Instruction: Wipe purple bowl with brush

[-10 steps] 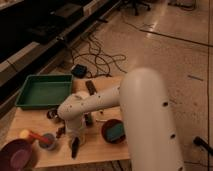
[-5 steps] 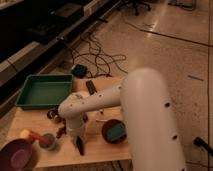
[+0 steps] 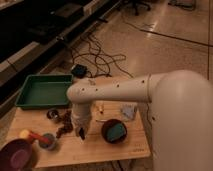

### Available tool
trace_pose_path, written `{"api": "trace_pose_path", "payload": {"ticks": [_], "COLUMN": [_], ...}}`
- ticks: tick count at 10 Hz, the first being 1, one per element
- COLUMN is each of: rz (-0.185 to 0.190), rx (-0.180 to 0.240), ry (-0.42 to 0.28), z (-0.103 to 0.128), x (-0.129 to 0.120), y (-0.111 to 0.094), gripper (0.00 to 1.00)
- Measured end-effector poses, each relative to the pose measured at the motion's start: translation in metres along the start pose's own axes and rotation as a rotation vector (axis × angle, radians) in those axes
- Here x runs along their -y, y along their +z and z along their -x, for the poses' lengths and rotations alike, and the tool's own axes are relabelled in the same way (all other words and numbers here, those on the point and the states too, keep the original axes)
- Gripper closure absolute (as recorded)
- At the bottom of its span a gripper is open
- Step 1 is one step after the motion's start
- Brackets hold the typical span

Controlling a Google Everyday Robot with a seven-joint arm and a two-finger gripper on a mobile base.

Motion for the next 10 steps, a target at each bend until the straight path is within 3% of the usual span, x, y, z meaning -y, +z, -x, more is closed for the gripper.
{"api": "trace_pose_path", "payload": {"ticks": [2,3,6,7,10], "rz": [-0.081,-0.153,-0.349,-0.38,-0.539], "rx": [-0.042,-0.068,-0.148,-0.157,-0.136], "ry": [-0.091,-0.17,-0.306,-0.32,-0.391], "z": [0.005,0.005,0.005,0.004,0.001], "x": [-0.002,-0.001,-0.011,-0.013,-0.019], "y": [-0.037,-0.048,-0.067,-0.071,-0.089], "gripper": [1.0,1.0,1.0,1.0,1.0]}}
